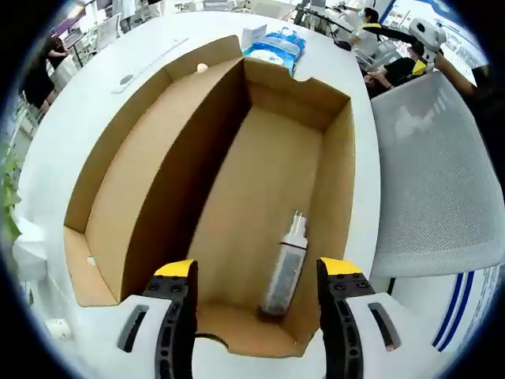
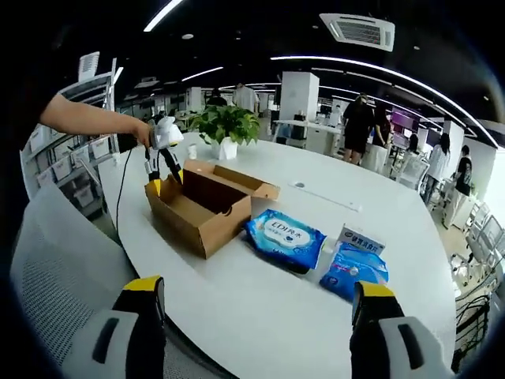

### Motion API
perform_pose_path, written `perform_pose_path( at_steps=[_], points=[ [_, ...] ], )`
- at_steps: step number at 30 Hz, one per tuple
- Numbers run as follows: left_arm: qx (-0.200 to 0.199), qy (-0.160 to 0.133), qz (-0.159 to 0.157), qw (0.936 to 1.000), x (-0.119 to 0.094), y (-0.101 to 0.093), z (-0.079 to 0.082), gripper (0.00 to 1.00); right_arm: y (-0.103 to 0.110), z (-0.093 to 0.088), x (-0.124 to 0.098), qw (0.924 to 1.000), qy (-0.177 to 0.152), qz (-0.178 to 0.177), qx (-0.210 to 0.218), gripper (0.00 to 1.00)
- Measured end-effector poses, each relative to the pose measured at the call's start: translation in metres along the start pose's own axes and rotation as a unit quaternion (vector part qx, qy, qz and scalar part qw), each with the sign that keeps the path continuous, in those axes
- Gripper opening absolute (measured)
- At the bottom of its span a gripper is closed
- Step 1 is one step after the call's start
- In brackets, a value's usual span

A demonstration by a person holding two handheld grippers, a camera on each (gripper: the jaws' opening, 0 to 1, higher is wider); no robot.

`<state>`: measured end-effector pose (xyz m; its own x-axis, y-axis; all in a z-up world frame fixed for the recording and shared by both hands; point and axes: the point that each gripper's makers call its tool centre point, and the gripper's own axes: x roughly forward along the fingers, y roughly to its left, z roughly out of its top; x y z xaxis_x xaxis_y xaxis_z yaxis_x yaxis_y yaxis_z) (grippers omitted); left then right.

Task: Operate the shoe box by opening the lid, removing the specified soft item, and placing it in the target area until the item is outside and the box remains undamaged.

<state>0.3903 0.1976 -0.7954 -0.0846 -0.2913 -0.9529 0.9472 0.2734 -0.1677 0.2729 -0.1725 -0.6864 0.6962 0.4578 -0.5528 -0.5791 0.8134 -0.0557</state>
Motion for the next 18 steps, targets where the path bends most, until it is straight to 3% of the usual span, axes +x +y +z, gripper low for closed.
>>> perform_pose_path(
  at_steps=[4, 18],
  points=[
    [0.013, 0.021, -0.007, 0.9997, 0.007, -0.003, 0.0, 0.64, 0.005, -0.003, -0.001, 0.9997, -0.002, 0.006, 0.025, 0.99],
    [0.039, 0.068, -0.034, 0.9963, 0.028, 0.0, -0.007, 0.66, 0.001, -0.017, -0.008, 0.9993, 0.012, -0.015, 0.032, 0.99]
  ],
)
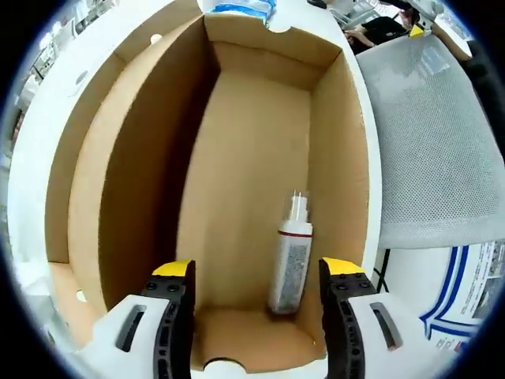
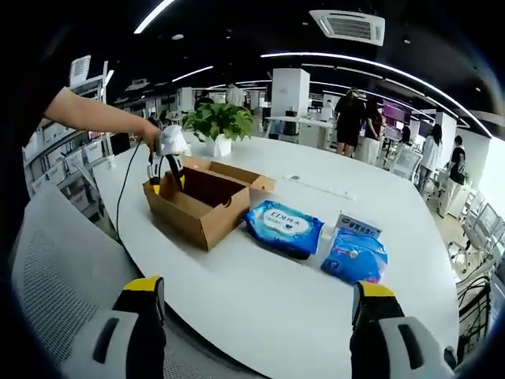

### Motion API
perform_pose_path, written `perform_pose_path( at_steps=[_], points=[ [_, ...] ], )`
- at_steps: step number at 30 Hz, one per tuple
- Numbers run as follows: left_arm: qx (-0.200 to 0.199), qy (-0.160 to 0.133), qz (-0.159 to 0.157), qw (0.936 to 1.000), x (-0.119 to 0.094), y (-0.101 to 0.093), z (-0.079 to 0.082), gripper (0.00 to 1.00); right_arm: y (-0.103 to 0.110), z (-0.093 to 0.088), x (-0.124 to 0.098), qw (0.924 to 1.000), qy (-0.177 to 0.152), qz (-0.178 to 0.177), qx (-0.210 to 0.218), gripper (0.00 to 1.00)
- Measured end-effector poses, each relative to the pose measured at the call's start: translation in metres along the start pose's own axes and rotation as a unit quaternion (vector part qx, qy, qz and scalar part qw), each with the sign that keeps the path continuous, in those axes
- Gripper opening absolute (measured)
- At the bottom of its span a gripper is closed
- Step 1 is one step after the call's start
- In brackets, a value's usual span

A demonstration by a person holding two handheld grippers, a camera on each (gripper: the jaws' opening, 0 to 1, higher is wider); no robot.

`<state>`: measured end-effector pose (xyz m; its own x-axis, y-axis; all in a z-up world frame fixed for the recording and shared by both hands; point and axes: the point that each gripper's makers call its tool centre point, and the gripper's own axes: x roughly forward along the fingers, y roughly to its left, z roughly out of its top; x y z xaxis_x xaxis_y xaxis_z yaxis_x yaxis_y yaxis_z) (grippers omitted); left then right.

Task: Operate the shoe box by opening the lid, removing the specified soft item, and placing it in the target area until the item is outside and the box remains undamaged.

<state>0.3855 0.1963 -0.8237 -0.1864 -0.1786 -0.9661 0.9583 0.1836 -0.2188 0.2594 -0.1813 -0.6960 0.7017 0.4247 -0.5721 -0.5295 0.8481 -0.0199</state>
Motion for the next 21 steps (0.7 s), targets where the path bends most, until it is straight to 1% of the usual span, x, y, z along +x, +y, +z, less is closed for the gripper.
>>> perform_pose_path(
  at_steps=[4, 8, 14, 17, 21],
  points=[
    [0.005, 0.009, -0.003, 0.9999, 0.006, 0.0, 0.002, 0.65, -0.002, 0.002, 0.0, 1.0, -0.004, -0.007, 0.0, 0.99],
    [0.01, 0.008, -0.003, 0.9999, 0.009, 0.0, 0.006, 0.65, -0.003, 0.001, 0.0, 0.9999, -0.005, -0.009, 0.007, 0.99],
    [0.01, 0.018, 0.001, 0.9998, 0.013, 0.0, 0.001, 0.64, -0.005, 0.001, 0.0, 0.9999, -0.004, -0.013, 0.008, 0.99],
    [0.005, 0.016, 0.001, 0.9999, 0.014, 0.0, 0.001, 0.65, -0.005, 0.0, 0.0, 0.9999, -0.004, -0.014, 0.009, 0.99],
    [0.0, 0.014, 0.006, 0.9999, 0.013, 0.003, 0.001, 0.69, -0.006, 0.0, 0.0, 0.9999, -0.003, -0.014, 0.009, 0.98]
  ],
)
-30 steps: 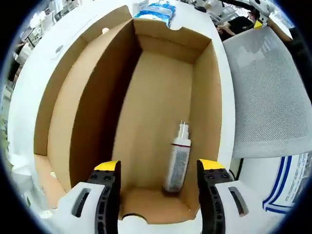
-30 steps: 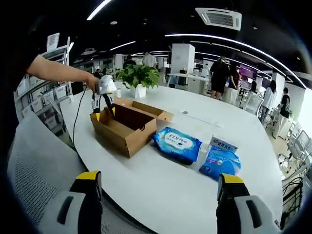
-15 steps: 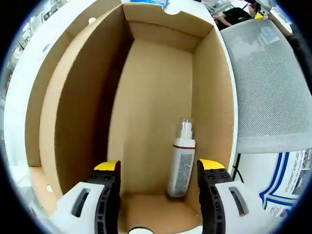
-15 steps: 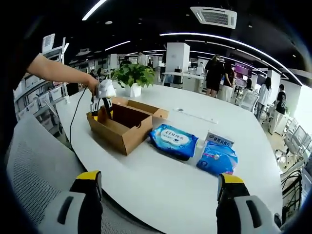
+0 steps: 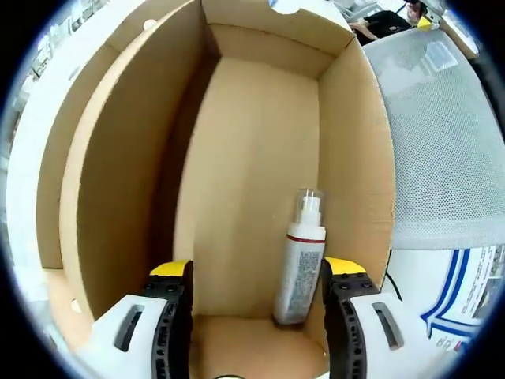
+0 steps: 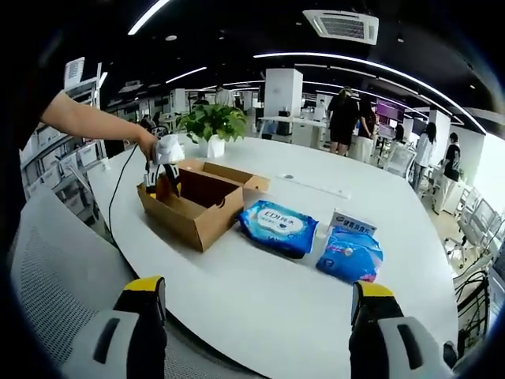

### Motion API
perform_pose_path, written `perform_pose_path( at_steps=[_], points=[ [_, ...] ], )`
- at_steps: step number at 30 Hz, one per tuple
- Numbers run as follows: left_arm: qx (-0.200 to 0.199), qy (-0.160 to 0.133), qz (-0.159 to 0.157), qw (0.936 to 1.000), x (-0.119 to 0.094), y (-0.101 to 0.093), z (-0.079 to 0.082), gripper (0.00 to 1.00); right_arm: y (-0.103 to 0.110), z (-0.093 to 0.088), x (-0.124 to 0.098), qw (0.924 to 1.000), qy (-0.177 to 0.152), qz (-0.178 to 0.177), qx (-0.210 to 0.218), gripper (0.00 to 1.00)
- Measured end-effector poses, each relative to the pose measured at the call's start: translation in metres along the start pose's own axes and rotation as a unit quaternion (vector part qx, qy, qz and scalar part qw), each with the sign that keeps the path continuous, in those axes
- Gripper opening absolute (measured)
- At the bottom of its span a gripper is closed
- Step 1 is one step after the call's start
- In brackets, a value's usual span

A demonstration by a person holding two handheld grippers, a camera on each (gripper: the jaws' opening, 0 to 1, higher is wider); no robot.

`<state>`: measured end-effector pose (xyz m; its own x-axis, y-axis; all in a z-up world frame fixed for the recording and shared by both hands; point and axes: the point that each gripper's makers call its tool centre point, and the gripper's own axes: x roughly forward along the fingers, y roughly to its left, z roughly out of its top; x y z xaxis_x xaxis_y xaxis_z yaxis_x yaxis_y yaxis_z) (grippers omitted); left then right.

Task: Operate the shoe box by opening the lid, removing the specified soft item, and placing it in the target area until the item is outside and the box remains undamaged.

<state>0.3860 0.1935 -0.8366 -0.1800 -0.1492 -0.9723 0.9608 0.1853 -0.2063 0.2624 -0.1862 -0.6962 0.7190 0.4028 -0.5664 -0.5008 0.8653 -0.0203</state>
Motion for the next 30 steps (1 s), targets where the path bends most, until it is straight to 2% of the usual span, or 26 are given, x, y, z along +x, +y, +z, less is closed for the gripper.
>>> perform_pose_path(
  at_steps=[3, 10, 17, 21, 28, 30],
  points=[
    [-0.001, 0.0, 0.001, 1.0, 0.0, 0.002, 0.0, 0.7, -0.001, 0.0, 0.0, 1.0, 0.0, -0.001, 0.001, 0.98],
    [0.001, -0.007, 0.015, 0.9999, -0.005, 0.012, 0.005, 0.66, 0.0, -0.001, 0.0, 1.0, 0.001, 0.001, 0.004, 0.98],
    [0.016, -0.004, 0.011, 0.9998, -0.004, 0.008, 0.003, 0.62, 0.0, -0.002, 0.0, 1.0, 0.002, 0.0, 0.004, 0.97],
    [0.035, 0.004, 0.006, 0.9994, -0.003, 0.005, -0.003, 0.55, 0.0, -0.002, 0.0, 1.0, 0.003, 0.001, 0.004, 0.97],
    [0.04, 0.013, 0.003, 0.9991, -0.001, 0.004, -0.006, 0.5, 0.0, -0.002, 0.0, 1.0, 0.004, 0.001, 0.004, 0.97],
    [0.045, 0.02, 0.003, 0.9988, 0.001, 0.003, -0.007, 0.43, 0.0, -0.003, 0.0, 1.0, 0.005, 0.0, 0.003, 0.97]
  ],
)
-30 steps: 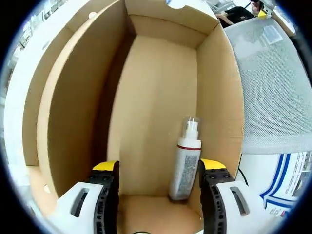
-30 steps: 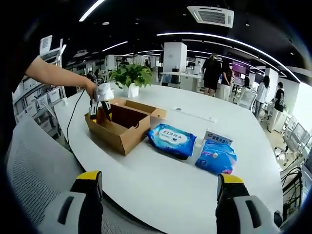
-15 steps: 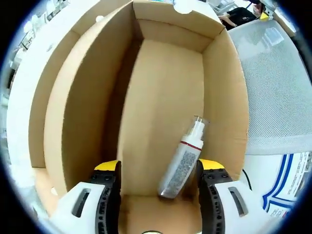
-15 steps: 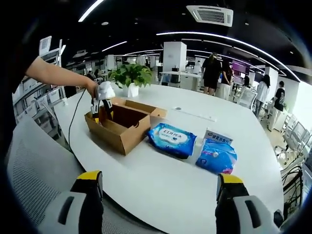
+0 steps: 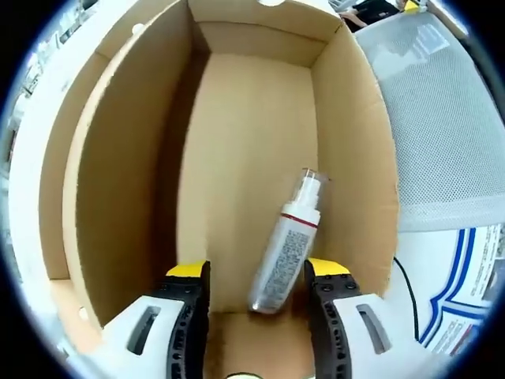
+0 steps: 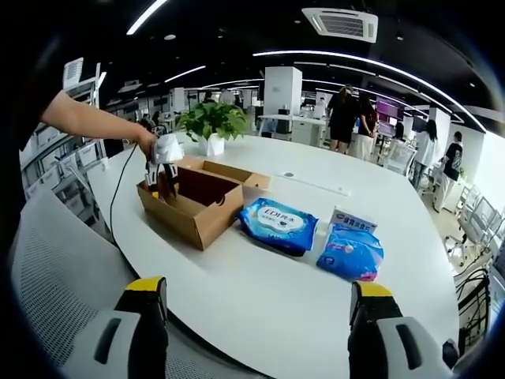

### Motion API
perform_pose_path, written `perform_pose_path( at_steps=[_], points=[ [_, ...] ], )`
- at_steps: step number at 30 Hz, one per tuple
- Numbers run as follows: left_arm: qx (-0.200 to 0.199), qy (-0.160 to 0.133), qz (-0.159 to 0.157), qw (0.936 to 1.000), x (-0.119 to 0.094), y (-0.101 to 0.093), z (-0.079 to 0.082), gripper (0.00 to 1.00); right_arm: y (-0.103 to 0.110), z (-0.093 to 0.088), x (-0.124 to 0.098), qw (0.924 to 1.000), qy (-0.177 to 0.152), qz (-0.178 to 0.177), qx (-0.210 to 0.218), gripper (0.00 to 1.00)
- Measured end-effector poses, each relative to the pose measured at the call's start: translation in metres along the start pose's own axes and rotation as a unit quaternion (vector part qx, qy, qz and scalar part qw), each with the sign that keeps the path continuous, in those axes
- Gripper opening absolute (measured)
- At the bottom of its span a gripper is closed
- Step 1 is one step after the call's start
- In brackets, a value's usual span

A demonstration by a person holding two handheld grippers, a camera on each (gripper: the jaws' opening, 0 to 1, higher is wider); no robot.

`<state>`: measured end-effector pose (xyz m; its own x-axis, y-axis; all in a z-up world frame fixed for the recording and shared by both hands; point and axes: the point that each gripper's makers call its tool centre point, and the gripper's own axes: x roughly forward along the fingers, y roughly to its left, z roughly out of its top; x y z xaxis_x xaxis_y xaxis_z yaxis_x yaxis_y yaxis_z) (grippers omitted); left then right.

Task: Operate the shoe box by opening the lid, removing the specified soft item, and placing it in the target area until the item is outside and the box remains undamaged.

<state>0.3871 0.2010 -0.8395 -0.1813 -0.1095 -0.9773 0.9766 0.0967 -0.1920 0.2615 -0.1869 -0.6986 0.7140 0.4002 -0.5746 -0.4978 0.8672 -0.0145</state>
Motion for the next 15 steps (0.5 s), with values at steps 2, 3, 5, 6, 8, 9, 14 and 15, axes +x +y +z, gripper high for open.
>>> perform_pose_path(
  at_steps=[2, 3, 5, 6, 8, 9, 14, 15],
  points=[
    [0.012, 0.006, 0.001, 0.9999, 0.002, -0.0007, -0.0006, 0.36, -0.0001, -0.0003, 0.0, 1.0, 0.001, -0.001, 0.0, 0.96],
    [0.015, 0.006, 0.002, 0.9999, 0.0025, -0.0008, -0.0001, 0.34, -0.0001, -0.0005, 0.0, 1.0, 0.001, -0.001, 0.0, 0.96],
    [0.015, 0.007, 0.0, 0.9999, 0.0036, -0.002, 0.0012, 0.33, -0.0003, -0.0007, 0.0, 1.0, 0.002, -0.001, 0.0, 0.96],
    [0.017, 0.007, 0.0, 0.9998, 0.0041, -0.0023, 0.0017, 0.33, -0.0004, -0.0007, -0.0001, 1.0, 0.002, -0.002, 0.0, 0.96],
    [0.026, 0.01, -0.002, 0.9996, 0.0047, -0.0037, 0.0022, 0.32, -0.0007, -0.001, -0.0001, 1.0, 0.002, -0.002, 0.0, 0.96],
    [0.029, 0.01, -0.003, 0.9995, 0.0049, -0.0049, 0.0027, 0.3, -0.0007, -0.0011, -0.0001, 1.0, 0.003, -0.002, 0.0, 0.96],
    [0.025, 0.015, -0.008, 0.9995, 0.0074, -0.0068, 0.0013, 0.28, -0.0008, -0.0005, -0.0003, 1.0, 0.001, -0.003, -0.002, 0.96],
    [0.025, 0.015, -0.008, 0.9995, 0.0075, -0.0069, 0.0012, 0.28, -0.0009, -0.0003, -0.0003, 1.0, 0.001, -0.003, -0.001, 0.96]
  ],
)
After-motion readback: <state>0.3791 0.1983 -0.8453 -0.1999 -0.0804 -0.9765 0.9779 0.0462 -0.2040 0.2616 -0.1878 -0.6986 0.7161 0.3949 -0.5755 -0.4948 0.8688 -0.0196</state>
